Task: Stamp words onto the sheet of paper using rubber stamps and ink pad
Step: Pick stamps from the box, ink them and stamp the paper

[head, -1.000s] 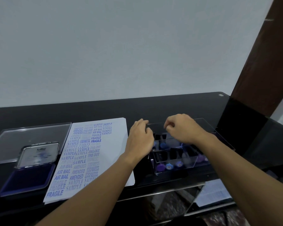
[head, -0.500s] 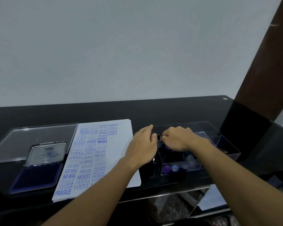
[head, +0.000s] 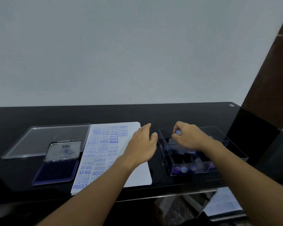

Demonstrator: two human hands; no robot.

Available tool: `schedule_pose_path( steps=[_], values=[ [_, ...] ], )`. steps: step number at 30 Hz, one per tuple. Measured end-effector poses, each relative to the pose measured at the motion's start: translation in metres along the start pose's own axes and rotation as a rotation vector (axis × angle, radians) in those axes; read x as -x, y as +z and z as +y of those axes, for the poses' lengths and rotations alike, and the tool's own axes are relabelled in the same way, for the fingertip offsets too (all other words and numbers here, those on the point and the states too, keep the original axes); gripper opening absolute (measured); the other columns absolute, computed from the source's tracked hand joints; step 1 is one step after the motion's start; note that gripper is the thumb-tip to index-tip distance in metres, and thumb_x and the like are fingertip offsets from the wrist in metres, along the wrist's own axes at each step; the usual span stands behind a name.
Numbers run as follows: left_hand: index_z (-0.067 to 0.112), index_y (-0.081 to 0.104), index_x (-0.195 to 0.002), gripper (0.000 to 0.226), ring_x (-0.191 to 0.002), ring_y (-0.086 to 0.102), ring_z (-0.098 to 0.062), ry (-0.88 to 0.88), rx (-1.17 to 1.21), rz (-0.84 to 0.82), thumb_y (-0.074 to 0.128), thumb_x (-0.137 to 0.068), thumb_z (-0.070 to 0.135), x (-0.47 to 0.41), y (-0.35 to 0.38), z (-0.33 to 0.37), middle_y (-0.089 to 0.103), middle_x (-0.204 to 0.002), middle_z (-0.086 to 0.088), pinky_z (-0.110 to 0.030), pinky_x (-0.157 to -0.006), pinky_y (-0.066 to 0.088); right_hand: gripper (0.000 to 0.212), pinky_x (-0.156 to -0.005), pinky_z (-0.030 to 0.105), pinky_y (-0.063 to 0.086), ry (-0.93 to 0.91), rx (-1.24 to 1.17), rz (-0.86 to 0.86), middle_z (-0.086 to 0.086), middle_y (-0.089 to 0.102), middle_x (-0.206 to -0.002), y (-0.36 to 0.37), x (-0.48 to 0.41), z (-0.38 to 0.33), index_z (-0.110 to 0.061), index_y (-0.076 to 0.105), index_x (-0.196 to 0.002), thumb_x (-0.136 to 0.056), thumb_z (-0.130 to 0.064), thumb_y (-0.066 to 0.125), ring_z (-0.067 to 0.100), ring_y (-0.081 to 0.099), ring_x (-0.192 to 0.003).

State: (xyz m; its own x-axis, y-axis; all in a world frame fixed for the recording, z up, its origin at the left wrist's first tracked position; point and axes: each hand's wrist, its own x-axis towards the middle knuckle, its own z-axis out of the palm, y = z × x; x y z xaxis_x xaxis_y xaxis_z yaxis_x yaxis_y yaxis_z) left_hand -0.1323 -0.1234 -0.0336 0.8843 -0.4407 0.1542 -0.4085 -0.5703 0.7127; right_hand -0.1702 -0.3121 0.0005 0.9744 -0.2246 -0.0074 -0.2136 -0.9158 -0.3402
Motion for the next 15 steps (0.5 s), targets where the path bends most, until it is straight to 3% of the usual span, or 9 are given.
schedule_pose_path(
  steps=[4,8,15],
  values=[
    [0.023,0.026,-0.155,0.053,-0.147,0.023,-0.015,-0.005,-0.003,0.017,0.032,-0.105,0.038,0.011,-0.019,-0.005,0.026,-0.161,0.006,-0.035,-0.116,0.023,0.012,-0.072,0.037,0.05,-0.008,-0.048,0.055,-0.001,0.063,-0.092,-0.008,0.004,-0.012,-0.02,0.053,-0.096,-0.101,-0.024,0.042,0.016,0.058,-0.081],
    [0.025,0.029,-0.153,0.05,-0.146,0.028,-0.016,-0.007,-0.015,0.052,0.033,-0.105,0.038,0.019,-0.04,-0.014,0.029,-0.159,0.006,-0.038,-0.115,0.027,0.015,-0.055,0.032,0.039,-0.023,-0.105,0.121,0.005,0.059,-0.086,-0.015,0.009,-0.033,-0.013,0.049,-0.102,-0.103,-0.027,0.045,0.019,0.055,-0.069],
    [0.023,0.031,-0.152,0.049,-0.144,0.03,-0.015,-0.044,-0.037,0.117,0.035,-0.105,0.037,0.036,-0.084,-0.043,0.031,-0.158,0.006,-0.037,-0.116,0.029,0.017,-0.054,0.028,0.041,-0.12,-0.151,0.135,0.004,0.059,-0.091,-0.015,0.009,-0.086,-0.017,0.049,-0.096,-0.103,-0.032,0.045,0.017,0.054,-0.069]
  ],
)
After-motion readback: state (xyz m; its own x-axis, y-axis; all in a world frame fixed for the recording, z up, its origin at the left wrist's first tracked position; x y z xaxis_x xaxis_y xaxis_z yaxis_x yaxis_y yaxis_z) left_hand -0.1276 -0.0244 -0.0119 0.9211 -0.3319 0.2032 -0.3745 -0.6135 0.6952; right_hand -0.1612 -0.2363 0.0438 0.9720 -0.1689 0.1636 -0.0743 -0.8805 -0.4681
